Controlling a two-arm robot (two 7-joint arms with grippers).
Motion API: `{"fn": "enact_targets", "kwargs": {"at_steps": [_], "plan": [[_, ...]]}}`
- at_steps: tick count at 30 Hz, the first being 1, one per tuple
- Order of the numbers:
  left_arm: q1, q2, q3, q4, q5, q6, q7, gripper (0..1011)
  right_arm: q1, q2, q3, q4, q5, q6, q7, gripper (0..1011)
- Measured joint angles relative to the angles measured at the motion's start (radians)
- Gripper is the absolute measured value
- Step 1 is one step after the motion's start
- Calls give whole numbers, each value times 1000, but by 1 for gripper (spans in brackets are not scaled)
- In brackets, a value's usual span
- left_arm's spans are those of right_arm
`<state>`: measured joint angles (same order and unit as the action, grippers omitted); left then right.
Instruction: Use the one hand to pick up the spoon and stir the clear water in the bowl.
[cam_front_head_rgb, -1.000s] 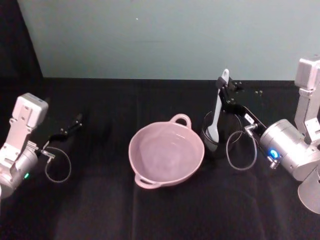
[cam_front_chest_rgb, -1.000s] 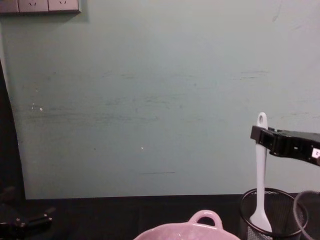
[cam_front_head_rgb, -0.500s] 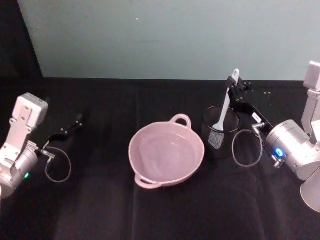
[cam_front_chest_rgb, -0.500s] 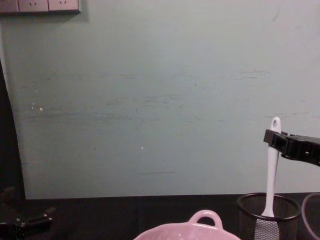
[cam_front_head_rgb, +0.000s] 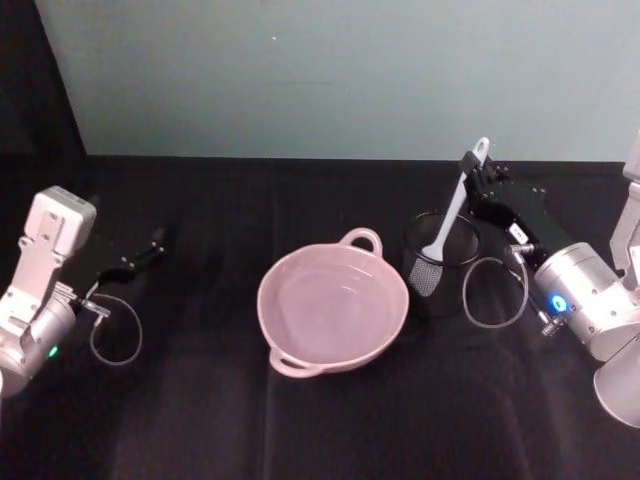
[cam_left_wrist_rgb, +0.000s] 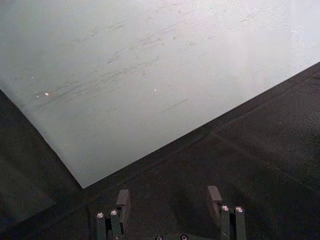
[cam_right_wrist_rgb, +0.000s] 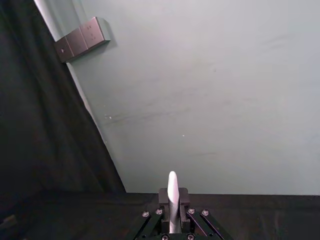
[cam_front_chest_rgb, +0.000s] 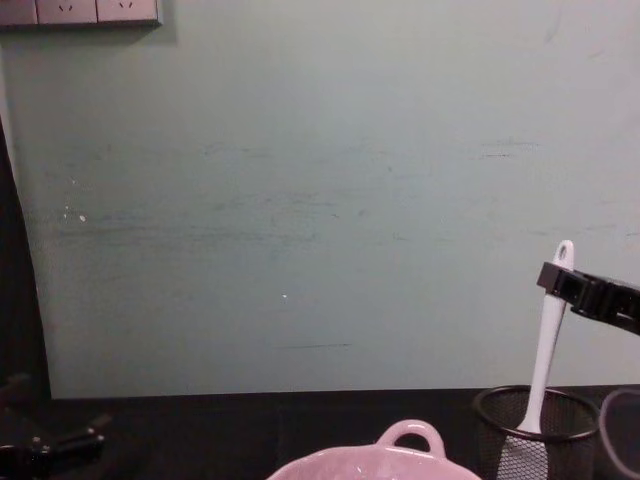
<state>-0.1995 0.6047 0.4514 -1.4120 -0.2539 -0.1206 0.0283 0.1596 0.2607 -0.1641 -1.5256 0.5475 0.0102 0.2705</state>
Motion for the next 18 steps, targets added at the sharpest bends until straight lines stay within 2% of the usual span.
{"fn": "enact_targets", "kwargs": {"at_steps": [15, 18], "plan": [[0, 0, 0, 0, 0, 0, 0, 1011, 20, -12, 10, 78, 83, -18, 18, 123], [0, 0, 0, 0, 0, 0, 0, 1011, 19, -12, 17, 83, 96, -24, 11, 218]]}}
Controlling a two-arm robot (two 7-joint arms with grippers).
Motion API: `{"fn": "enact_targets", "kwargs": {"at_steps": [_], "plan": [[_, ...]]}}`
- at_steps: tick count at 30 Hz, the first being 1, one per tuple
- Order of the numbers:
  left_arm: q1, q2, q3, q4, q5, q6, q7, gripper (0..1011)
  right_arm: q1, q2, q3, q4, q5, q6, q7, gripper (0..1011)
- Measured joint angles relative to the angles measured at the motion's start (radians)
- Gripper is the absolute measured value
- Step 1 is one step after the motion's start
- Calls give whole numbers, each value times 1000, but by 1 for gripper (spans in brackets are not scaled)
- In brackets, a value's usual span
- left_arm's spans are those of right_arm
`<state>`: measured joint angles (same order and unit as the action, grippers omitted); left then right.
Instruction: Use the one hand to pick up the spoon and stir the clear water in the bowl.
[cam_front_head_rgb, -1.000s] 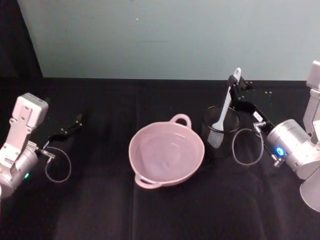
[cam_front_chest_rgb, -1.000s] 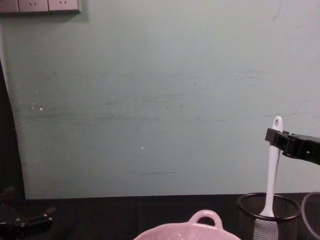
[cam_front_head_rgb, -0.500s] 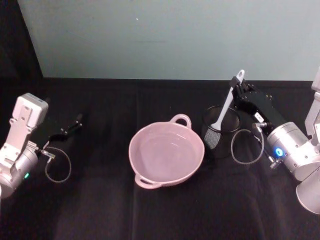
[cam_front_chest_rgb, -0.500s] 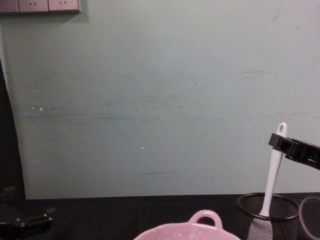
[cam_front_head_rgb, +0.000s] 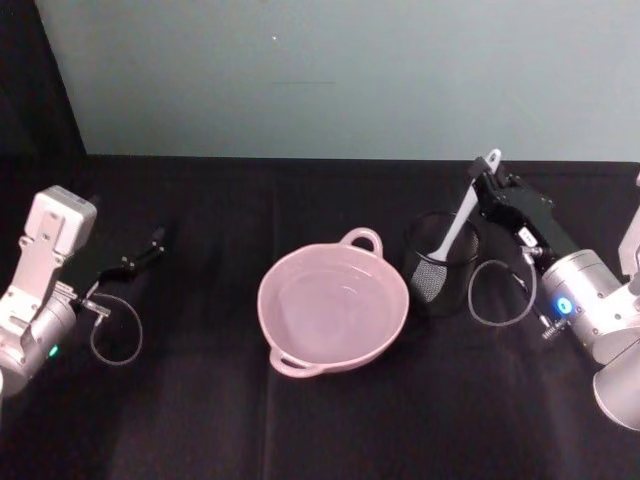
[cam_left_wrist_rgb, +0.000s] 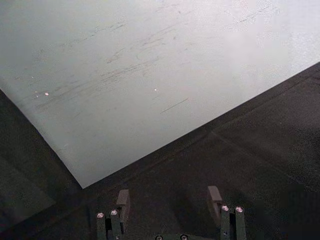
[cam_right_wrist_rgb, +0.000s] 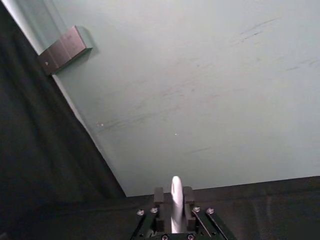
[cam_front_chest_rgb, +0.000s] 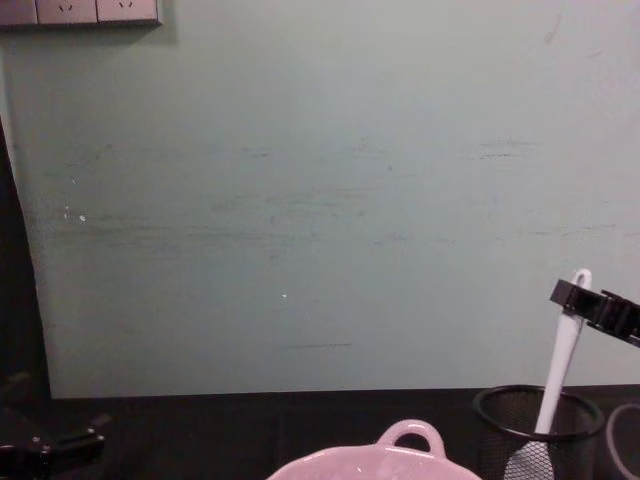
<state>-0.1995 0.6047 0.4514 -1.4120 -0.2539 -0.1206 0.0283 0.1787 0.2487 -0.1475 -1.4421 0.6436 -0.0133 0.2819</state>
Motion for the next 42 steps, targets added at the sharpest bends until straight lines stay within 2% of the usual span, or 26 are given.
{"fn": "enact_targets", "kwargs": {"at_steps": [7, 15, 17, 19, 20, 26, 29, 32, 33, 38, 42], "plan": [[0, 0, 0, 0, 0, 0, 0, 1011, -12, 13, 13, -16, 11, -1, -20, 436], [0, 0, 0, 0, 0, 0, 0, 1011, -50, 47, 25, -69, 17, 39, -44, 682], [0, 0, 0, 0, 0, 0, 0, 1011, -68, 62, 28, -98, 20, 56, -49, 759], [0, 0, 0, 0, 0, 0, 0, 1011, -81, 73, 31, -120, 23, 68, -53, 792], [0, 0, 0, 0, 0, 0, 0, 1011, -94, 86, 34, -143, 26, 78, -53, 847], [0, 0, 0, 0, 0, 0, 0, 1011, -145, 139, 51, -231, 37, 112, -54, 996], [0, 0, 0, 0, 0, 0, 0, 1011, -191, 183, 70, -304, 43, 144, -69, 1004], [0, 0, 0, 0, 0, 0, 0, 1011, -220, 215, 82, -342, 38, 166, -83, 1004], [0, 0, 0, 0, 0, 0, 0, 1011, -235, 234, 87, -356, 26, 176, -92, 1004], [0, 0, 0, 0, 0, 0, 0, 1011, -257, 274, 91, -364, -21, 206, -116, 1004], [0, 0, 0, 0, 0, 0, 0, 1011, -245, 306, 64, -340, -102, 246, -140, 1004]]}}
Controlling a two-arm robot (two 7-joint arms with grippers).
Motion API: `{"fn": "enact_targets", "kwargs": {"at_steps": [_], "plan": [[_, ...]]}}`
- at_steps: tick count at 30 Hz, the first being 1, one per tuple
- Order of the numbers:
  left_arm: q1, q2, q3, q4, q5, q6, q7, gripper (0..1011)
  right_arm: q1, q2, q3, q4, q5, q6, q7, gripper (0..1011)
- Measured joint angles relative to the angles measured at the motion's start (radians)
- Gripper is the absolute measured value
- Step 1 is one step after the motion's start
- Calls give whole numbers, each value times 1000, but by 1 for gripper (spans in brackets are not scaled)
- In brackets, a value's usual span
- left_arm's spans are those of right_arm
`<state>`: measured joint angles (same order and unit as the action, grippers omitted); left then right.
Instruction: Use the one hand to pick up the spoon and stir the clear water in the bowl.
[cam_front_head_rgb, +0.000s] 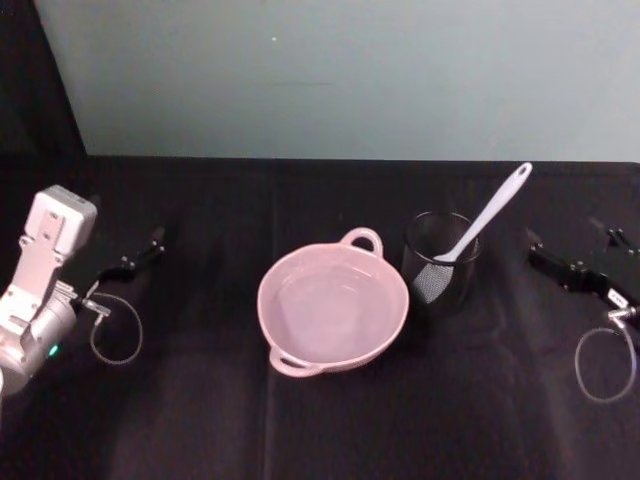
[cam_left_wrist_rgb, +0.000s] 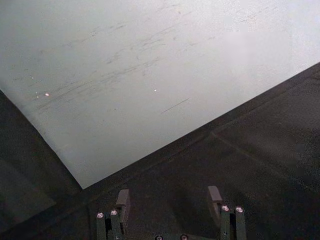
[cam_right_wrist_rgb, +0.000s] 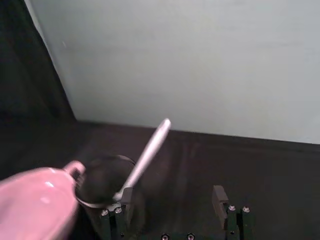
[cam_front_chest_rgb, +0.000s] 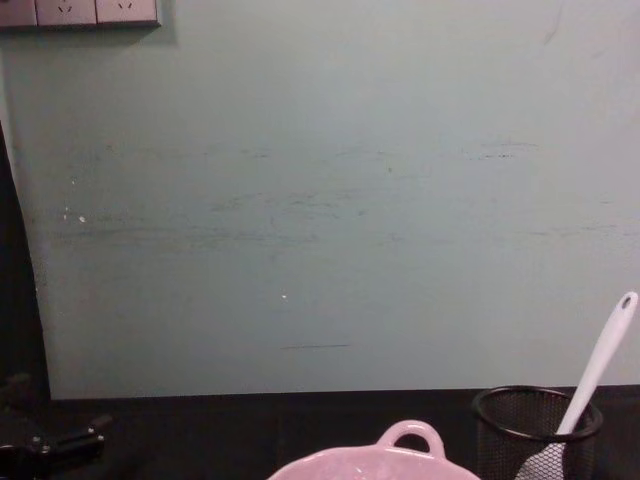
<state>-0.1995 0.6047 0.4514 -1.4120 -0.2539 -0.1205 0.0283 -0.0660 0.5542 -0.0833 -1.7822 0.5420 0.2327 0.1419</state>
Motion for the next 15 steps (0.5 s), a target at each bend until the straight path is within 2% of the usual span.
{"fn": "enact_targets", "kwargs": {"at_steps": [5, 7, 10, 11, 12, 15], "plan": [[0, 0, 0, 0, 0, 0, 0, 1011, 59, 11, -44, 75, -84, 14, -10, 1004], [0, 0, 0, 0, 0, 0, 0, 1011, 103, 10, -72, 127, -132, 8, -13, 1004], [0, 0, 0, 0, 0, 0, 0, 1011, 173, -1, -114, 214, -202, -36, -11, 1004], [0, 0, 0, 0, 0, 0, 0, 1011, 173, -1, -114, 214, -202, -36, -11, 1004], [0, 0, 0, 0, 0, 0, 0, 1011, 202, -10, -130, 249, -234, -67, -10, 1004], [0, 0, 0, 0, 0, 0, 0, 1011, 240, -26, -152, 301, -283, -126, -11, 1004]]}}
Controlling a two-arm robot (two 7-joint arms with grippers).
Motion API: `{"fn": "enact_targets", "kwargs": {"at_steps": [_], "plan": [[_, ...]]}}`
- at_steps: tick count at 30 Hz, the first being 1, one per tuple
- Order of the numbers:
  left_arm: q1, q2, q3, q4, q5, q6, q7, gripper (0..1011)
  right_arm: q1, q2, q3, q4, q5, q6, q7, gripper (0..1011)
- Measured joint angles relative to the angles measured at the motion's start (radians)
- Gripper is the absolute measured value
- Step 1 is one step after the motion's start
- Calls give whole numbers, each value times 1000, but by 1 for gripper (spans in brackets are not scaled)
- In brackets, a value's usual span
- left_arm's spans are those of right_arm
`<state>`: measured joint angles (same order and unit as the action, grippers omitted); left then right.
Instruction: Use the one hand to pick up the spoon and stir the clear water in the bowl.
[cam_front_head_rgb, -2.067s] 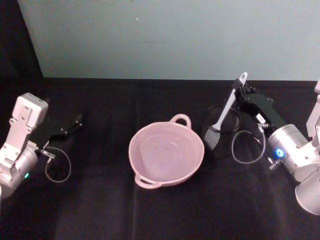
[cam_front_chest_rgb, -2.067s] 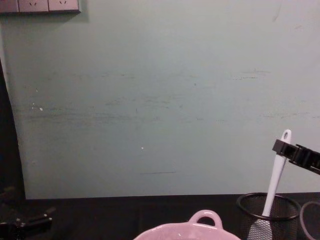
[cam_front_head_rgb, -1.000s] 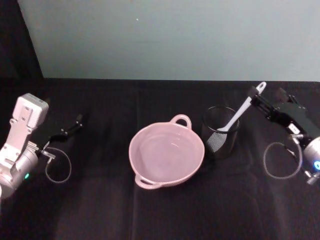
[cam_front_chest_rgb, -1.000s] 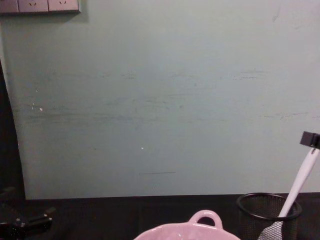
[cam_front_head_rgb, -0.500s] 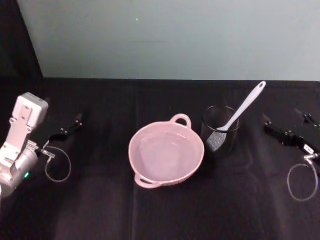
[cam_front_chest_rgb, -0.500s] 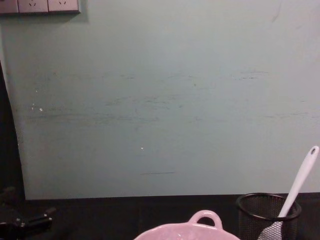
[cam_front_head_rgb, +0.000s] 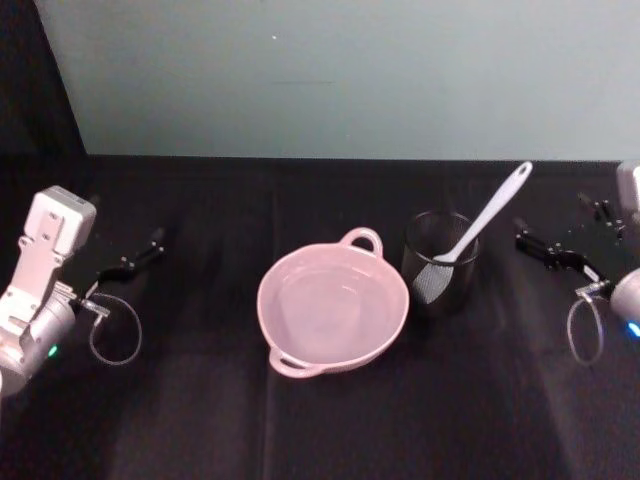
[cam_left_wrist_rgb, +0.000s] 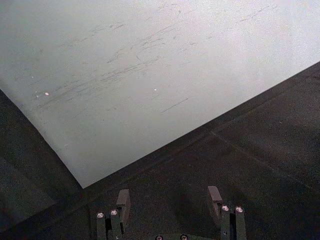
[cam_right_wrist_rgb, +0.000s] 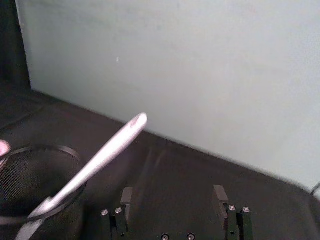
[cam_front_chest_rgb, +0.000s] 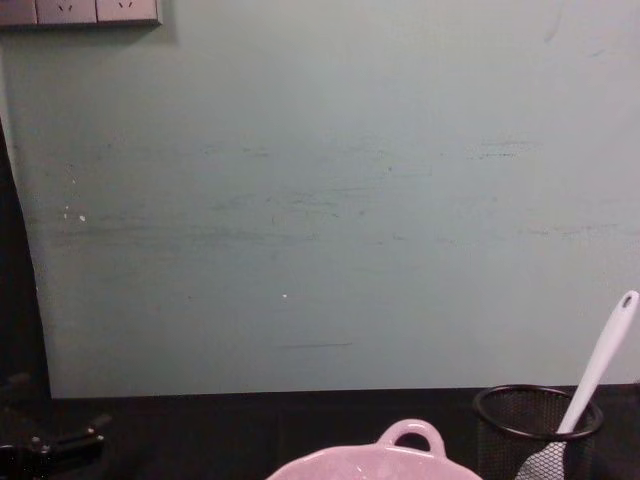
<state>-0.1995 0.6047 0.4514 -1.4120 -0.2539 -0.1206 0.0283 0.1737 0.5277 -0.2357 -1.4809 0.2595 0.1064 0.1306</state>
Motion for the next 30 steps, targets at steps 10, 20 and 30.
{"fn": "enact_targets", "kwargs": {"at_steps": [10, 20, 30], "plan": [[0, 0, 0, 0, 0, 0, 0, 1011, 92, -60, -46, 166, -116, -149, -5, 1004], [0, 0, 0, 0, 0, 0, 0, 1011, 87, -67, -43, 185, -140, -127, 13, 1004], [0, 0, 0, 0, 0, 0, 0, 1011, 89, -66, -44, 185, -140, -128, 13, 1004]]}}
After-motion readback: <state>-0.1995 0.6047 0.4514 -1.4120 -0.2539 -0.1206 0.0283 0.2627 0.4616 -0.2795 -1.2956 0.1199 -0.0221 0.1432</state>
